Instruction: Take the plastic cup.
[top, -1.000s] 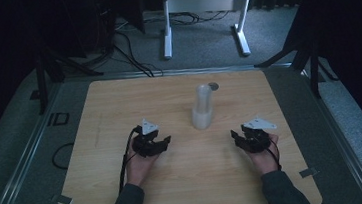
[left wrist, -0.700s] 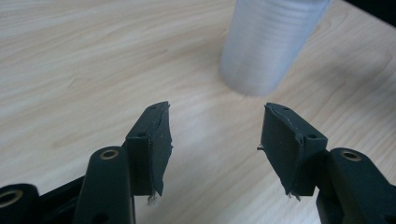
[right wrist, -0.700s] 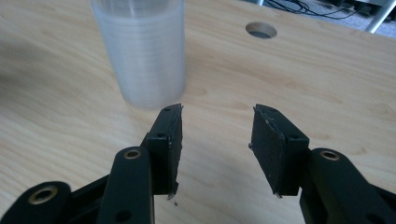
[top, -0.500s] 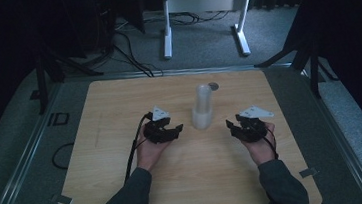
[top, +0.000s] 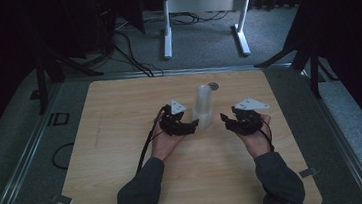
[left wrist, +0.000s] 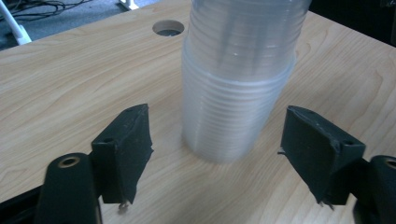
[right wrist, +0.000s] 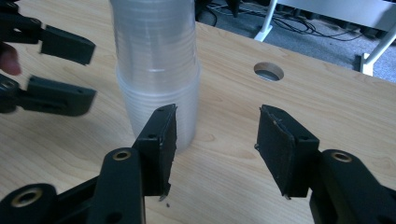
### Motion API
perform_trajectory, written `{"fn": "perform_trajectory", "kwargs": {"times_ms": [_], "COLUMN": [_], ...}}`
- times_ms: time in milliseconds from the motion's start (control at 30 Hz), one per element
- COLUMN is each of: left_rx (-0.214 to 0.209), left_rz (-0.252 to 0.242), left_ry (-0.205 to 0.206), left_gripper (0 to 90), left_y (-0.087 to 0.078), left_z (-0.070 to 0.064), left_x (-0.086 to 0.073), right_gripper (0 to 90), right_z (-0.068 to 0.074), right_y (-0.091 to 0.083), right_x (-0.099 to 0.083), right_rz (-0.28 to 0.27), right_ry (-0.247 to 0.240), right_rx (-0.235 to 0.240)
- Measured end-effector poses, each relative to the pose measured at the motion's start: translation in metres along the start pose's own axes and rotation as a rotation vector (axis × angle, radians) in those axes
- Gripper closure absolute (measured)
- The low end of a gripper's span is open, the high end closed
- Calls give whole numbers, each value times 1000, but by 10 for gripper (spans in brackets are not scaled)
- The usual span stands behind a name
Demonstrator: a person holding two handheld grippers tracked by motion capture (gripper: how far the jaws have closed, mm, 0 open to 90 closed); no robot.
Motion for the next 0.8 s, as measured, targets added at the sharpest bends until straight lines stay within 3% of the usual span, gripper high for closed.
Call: {"fn": "perform_trajectory", "kwargs": {"times_ms": [333, 467, 800], "left_rx": [-10, -3, -7], "left_rz": [-28, -14, -35], "left_ry": [9, 13, 8], "left_gripper": [204, 202, 202], "left_y": [16, 25, 31], "left_z": [-7, -9, -13], "left_x": [10, 10, 15], "right_gripper": [437, 424, 396], "right_z": [-1, -3, -5], "right_y": [0, 0, 0], "right_x": [11, 13, 21], "right_rz": [-12, -15, -17], "right_ry": [3, 3, -6], "right_rx": [7, 7, 9]}}
Point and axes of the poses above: each handheld gripper's, and its own axes: y roughly forward along the jaws, x roughly out of its top, z roughly to its left, the point moved 5 cm from there along y, roughly forward along the jaws, and after that the axes turned 6 degrees about z, right-handed, at the moved point
